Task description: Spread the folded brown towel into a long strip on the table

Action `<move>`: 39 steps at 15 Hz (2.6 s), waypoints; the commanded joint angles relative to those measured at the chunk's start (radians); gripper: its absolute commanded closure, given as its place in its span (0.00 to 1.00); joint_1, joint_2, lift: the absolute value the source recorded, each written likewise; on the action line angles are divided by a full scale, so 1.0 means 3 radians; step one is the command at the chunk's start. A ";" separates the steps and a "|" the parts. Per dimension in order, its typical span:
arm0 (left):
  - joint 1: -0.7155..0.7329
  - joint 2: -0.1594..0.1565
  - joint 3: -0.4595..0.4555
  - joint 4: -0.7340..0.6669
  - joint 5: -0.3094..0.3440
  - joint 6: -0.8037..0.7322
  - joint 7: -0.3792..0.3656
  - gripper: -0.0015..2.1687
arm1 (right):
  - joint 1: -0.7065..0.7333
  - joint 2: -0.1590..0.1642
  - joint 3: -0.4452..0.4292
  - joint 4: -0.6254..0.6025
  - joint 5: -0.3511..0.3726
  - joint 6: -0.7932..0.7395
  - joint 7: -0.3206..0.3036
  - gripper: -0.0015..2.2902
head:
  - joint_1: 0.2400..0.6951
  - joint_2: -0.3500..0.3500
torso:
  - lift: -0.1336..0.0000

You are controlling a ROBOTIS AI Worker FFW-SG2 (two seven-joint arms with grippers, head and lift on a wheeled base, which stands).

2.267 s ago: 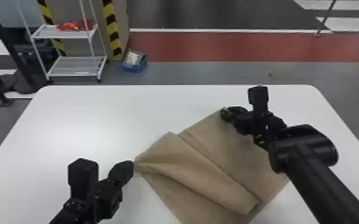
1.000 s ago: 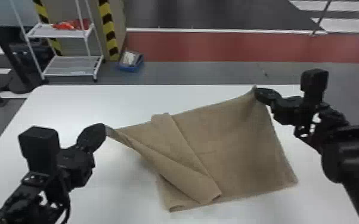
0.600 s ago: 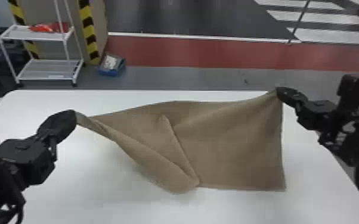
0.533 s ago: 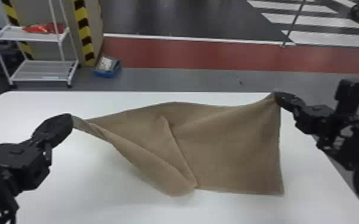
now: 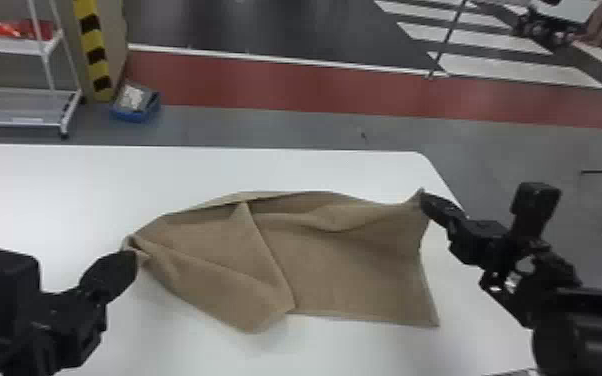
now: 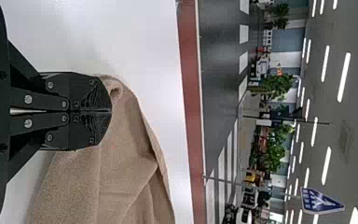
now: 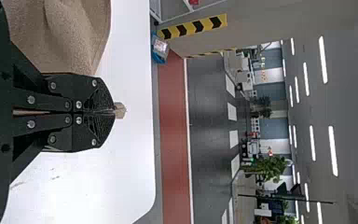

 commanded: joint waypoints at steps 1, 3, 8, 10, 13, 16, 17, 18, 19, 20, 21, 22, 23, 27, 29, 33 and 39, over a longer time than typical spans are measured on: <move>-0.0053 -0.0051 -0.0082 0.0337 -0.0127 -0.0292 -0.0011 0.63 | 0.0088 0.0019 -0.0148 -0.0015 -0.0031 0.0008 0.0005 0.65 | 1.00 0.13 | 0.08; -0.0125 -0.0072 -0.0087 0.0501 -0.0193 -0.0343 0.0014 0.58 | 0.0098 0.0014 -0.0240 -0.0010 -0.0036 0.0049 0.0005 0.65 | 1.00 0.10 | 0.08; 0.0003 -0.0082 0.0051 0.0429 -0.0259 -0.0455 0.0357 0.20 | 0.0124 0.0009 -0.0266 0.0015 -0.0021 0.0069 0.0005 0.65 | 1.00 0.09 | 0.08; 0.0131 -0.0123 0.0066 0.0230 -0.0127 -0.0455 0.0633 0.17 | 0.0119 0.0014 -0.0240 0.0021 0.0025 0.0069 0.0005 0.65 | 1.00 0.13 | 0.08; 0.0197 -0.0174 0.0020 0.0010 0.0288 -0.0455 0.0950 0.17 | 0.0062 0.0024 -0.0174 0.0102 0.0056 0.0069 0.0005 0.65 | 1.00 0.15 | 0.08; -0.0191 -0.0292 -0.0097 0.0209 0.0400 -0.0097 0.1088 0.17 | 0.0062 0.0065 -0.0148 0.0102 0.0076 0.0049 0.0010 0.65 | 1.00 0.14 | 0.08; -0.0319 -0.0297 -0.0133 0.0332 0.0400 -0.0097 0.1124 0.17 | 0.0062 0.0065 -0.0143 0.0102 0.0076 0.0039 0.0015 0.65 | 1.00 0.14 | 0.08; -0.0457 -0.0307 -0.0174 0.0475 0.0400 -0.0087 0.1139 0.17 | 0.0078 0.0065 -0.0143 0.0097 0.0082 0.0039 0.0025 0.65 | 1.00 0.13 | 0.08; -0.0565 -0.0317 -0.0174 0.0598 0.0385 -0.0087 0.1139 0.17 | 0.0088 0.0065 -0.0148 0.0092 0.0087 0.0039 0.0035 0.65 | 1.00 0.13 | 0.08; -0.0647 -0.0317 -0.0184 0.0705 0.0354 -0.0087 0.1144 0.17 | 0.0103 0.0065 -0.0159 0.0087 0.0082 0.0039 0.0045 0.65 | 1.00 0.14 | 0.08; -0.0703 -0.0317 -0.0184 0.0807 0.0298 -0.0087 0.1144 0.17 | 0.0114 0.0065 -0.0174 0.0077 0.0071 0.0039 0.0061 0.65 | 1.00 0.14 | 0.08; -0.0718 -0.0312 -0.0174 0.0858 0.0267 -0.0087 0.1149 0.18 | 0.0119 0.0065 -0.0179 0.0072 0.0071 0.0029 0.0071 0.65 | 1.00 0.15 | 0.08; -0.0718 -0.0292 -0.0143 0.0879 0.0267 -0.0077 0.1149 0.18 | 0.0119 0.0065 -0.0179 0.0072 0.0071 0.0018 0.0076 0.65 | 1.00 0.16 | 0.08; -0.0601 -0.0256 -0.0036 0.0894 0.0272 0.0066 0.1139 0.19 | 0.0098 0.0065 -0.0154 0.0097 0.0087 -0.0012 0.0076 0.65 | 1.00 0.18 | 0.08; -0.0565 -0.0256 0.0051 0.0894 0.0277 0.0066 0.1129 0.19 | 0.0078 0.0065 -0.0128 0.0102 0.0112 -0.0033 0.0076 0.65 | 1.00 0.20 | 0.08; -0.0534 -0.0246 0.0133 0.0894 0.0277 0.0056 0.1098 0.19 | 0.0062 0.0065 -0.0113 0.0123 0.0117 -0.0033 0.0086 0.65 | 1.00 0.25 | 0.08; -0.0560 -0.0251 0.0071 0.0940 0.0277 0.0015 0.1042 0.19 | 0.0078 0.0065 -0.0128 0.0123 0.0123 -0.0033 0.0112 0.65 | 1.00 0.25 | 0.08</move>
